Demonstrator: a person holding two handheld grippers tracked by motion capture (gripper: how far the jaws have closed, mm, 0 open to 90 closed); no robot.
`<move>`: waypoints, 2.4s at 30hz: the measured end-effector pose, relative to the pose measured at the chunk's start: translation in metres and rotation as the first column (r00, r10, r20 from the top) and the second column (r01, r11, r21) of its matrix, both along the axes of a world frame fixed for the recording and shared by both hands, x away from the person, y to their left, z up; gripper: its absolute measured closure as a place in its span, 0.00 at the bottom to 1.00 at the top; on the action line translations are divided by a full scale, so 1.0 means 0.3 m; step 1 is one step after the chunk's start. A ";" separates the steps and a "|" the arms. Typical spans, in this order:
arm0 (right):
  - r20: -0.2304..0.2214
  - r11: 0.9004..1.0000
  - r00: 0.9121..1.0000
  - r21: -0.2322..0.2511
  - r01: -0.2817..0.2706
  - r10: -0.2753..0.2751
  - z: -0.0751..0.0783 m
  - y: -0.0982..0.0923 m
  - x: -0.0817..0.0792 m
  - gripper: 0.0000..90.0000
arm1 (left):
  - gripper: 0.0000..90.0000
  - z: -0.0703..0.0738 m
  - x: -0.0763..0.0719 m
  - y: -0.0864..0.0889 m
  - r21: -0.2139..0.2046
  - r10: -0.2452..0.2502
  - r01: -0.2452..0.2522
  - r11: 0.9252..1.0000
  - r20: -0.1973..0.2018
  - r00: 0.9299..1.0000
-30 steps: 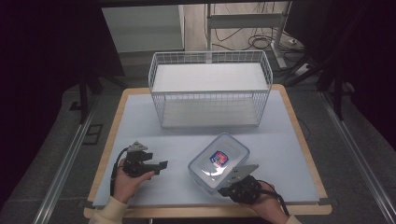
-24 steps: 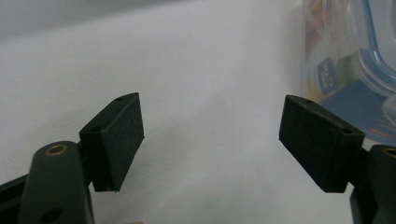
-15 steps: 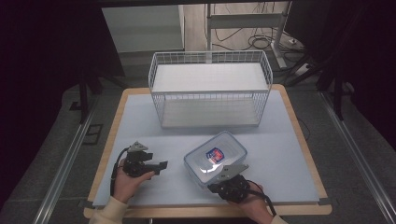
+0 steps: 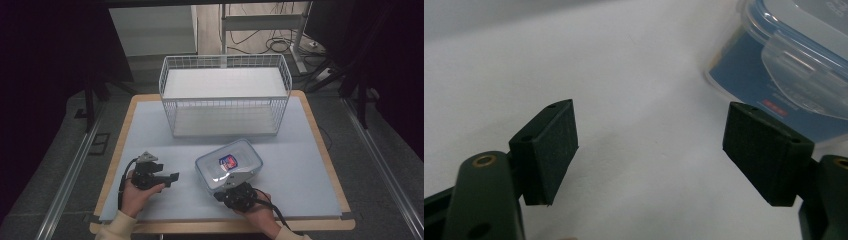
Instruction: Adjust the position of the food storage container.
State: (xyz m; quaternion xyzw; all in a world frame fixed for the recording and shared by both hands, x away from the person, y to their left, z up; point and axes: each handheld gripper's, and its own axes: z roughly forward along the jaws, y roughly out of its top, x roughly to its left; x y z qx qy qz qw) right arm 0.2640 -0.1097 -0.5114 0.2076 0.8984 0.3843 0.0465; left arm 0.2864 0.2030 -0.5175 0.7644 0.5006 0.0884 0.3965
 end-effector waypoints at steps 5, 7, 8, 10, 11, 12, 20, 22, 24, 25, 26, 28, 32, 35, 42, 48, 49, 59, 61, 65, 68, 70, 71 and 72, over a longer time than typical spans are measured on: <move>0.009 1.000 1.000 0.001 0.001 -0.001 -0.002 0.030 0.011 1.00 | 0.24 -0.002 0.001 -0.002 0.002 -0.002 0.002 1.000 -0.003 1.000; 0.009 1.000 1.000 0.002 -0.001 0.001 -0.003 0.040 0.016 1.00 | 0.24 -0.002 0.000 -0.003 0.002 -0.002 0.002 1.000 -0.003 1.000; 0.009 1.000 1.000 0.002 -0.001 0.001 -0.003 0.040 0.016 1.00 | 0.24 -0.002 0.000 -0.003 0.002 -0.002 0.002 1.000 -0.003 1.000; 0.012 1.000 1.000 0.001 0.003 -0.003 -0.004 0.047 0.021 1.00 | 0.24 -0.002 0.000 -0.003 0.001 -0.002 0.002 1.000 -0.004 1.000; 0.012 1.000 1.000 0.001 0.003 -0.003 -0.004 0.050 0.024 1.00 | 0.24 -0.003 0.001 -0.003 0.002 -0.002 0.002 1.000 -0.004 1.000; 0.012 1.000 1.000 0.004 0.006 -0.006 -0.006 0.055 0.032 1.00 | 0.24 -0.004 0.001 -0.003 0.002 -0.002 0.002 1.000 -0.005 1.000; 0.026 1.000 0.999 0.005 0.024 -0.024 -0.010 0.083 0.057 1.00 | 0.24 -0.006 0.002 -0.004 0.008 -0.005 0.005 1.000 -0.005 1.000; 0.027 0.999 0.999 0.008 0.031 -0.031 -0.012 0.091 0.065 1.00 | 0.24 -0.008 0.003 -0.004 0.011 -0.006 0.007 1.000 -0.007 1.000; 0.029 0.999 0.999 0.009 0.037 -0.037 -0.014 0.098 0.074 1.00 | 0.24 -0.008 0.003 -0.004 0.010 -0.005 0.005 1.000 -0.008 1.000; 0.031 0.999 0.999 0.010 0.045 -0.045 -0.016 0.106 0.084 1.00 | 0.24 -0.009 0.003 -0.003 0.008 -0.004 0.004 1.000 -0.009 1.000; 0.031 0.999 0.999 0.010 0.045 -0.045 -0.016 0.106 0.084 1.00 | 0.24 -0.009 0.003 -0.003 0.008 -0.004 0.004 1.000 -0.009 1.000; 0.030 0.999 0.998 0.013 0.053 -0.053 -0.017 0.116 0.095 1.00 | 0.24 -0.010 0.004 -0.003 0.012 -0.006 0.006 1.000 -0.008 1.000; 0.033 0.998 0.998 0.015 0.054 -0.055 -0.021 0.126 0.101 1.00 | 0.24 -0.010 0.003 -0.004 0.008 -0.006 0.006 1.000 -0.009 1.000; 0.024 0.998 0.999 0.035 0.045 -0.046 -0.011 0.111 0.092 1.00 | 0.24 -0.012 0.004 -0.005 0.009 -0.008 0.008 1.000 -0.011 1.000; -0.011 0.998 0.999 0.059 0.034 -0.033 0.005 0.012 0.046 1.00 | 0.24 -0.006 0.001 -0.004 0.005 -0.004 0.004 1.000 -0.004 1.000; -0.049 0.990 0.992 0.074 0.118 -0.115 0.010 -0.174 0.037 1.00 | 0.24 -0.001 0.000 -0.007 0.010 0.002 -0.002 1.000 0.003 1.000; -0.064 0.984 0.987 0.090 0.152 -0.146 0.019 -0.234 0.039 1.00 | 0.24 -0.001 0.000 -0.008 0.011 0.004 -0.004 1.000 0.004 1.000; -0.029 0.946 0.950 0.094 0.311 -0.310 0.047 -0.460 0.074 1.00 | 0.24 -0.001 0.000 -0.010 0.013 0.004 -0.005 1.000 0.003 1.000; -0.032 0.937 0.942 0.097 0.334 -0.333 0.048 -0.489 0.089 1.00 | 0.24 0.000 -0.001 -0.010 0.011 0.006 -0.006 1.000 0.004 1.000; -0.046 0.925 0.932 0.117 0.362 -0.359 0.047 -0.521 0.110 0.86 | 0.23 0.006 -0.005 -0.014 0.043 0.021 -0.022 0.999 0.021 1.000; -0.044 0.922 0.929 0.116 0.369 -0.367 0.044 -0.522 0.116 0.65 | 0.23 0.016 -0.012 -0.026 0.102 0.024 -0.029 0.994 0.057 0.998; -0.046 0.915 0.925 0.137 0.380 -0.377 0.045 -0.525 0.128 0.49 | 0.23 0.025 -0.015 -0.032 0.066 0.016 -0.019 0.998 0.054 0.998; -0.050 0.913 0.925 0.145 0.381 -0.377 0.048 -0.525 0.132 0.43 | 0.23 0.025 -0.015 -0.032 0.063 0.015 -0.019 0.998 0.052 0.999; -0.050 0.913 0.925 0.145 0.381 -0.377 0.048 -0.525 0.132 0.43 | 0.23 0.025 -0.015 -0.032 0.063 0.015 -0.019 0.998 0.052 0.999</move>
